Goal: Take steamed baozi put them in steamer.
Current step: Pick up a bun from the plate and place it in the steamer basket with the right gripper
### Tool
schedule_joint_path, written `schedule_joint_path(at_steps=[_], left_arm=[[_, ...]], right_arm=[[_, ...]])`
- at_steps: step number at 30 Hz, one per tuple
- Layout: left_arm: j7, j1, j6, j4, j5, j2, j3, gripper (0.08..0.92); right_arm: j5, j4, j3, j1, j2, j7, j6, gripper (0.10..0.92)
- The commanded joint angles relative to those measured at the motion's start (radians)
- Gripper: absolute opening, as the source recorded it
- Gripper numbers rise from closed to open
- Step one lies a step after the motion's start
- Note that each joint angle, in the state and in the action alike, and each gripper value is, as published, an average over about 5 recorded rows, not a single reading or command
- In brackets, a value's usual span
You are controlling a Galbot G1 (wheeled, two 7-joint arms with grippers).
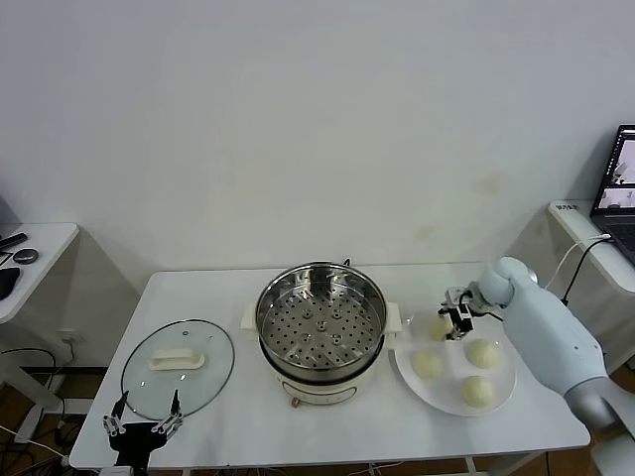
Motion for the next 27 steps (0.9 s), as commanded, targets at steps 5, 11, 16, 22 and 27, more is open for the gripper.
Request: schedule_joint_path(at_steps=[5, 11, 16, 22, 27], left_arm=[[0.000, -0.008, 0.000, 0.008, 0.015, 0.002, 0.009, 0.823], [-0.006, -0.013, 0.000, 0.001, 0.022, -0.002, 0.008, 0.823], [-0.015, -0.002, -0.004, -0.021, 0.023, -0.010, 0.001, 0.823], [-0.025, 0.016, -0.009, -0.047, 0.022, -0.030, -0.007, 0.823], [-0.028, 0.029, -0.010, -0.067, 0.022, -0.040, -0.006, 0.823]], right_arm=[[0.304, 0.014, -0.245, 0.407, 0.100, -0.074, -0.037, 0.577], [0.412, -0.047, -0.332, 0.524, 0.242, -0.108, 0.074, 0.577], [0.488, -0.145, -0.358, 0.552, 0.336, -0.152, 0.428, 0.587], [0.339, -0.094, -0.400, 0.548, 0.381, -0.136, 0.609, 0.594], [0.183, -0.107, -0.434, 0.535, 0.434, -0.102, 0.752, 0.594]])
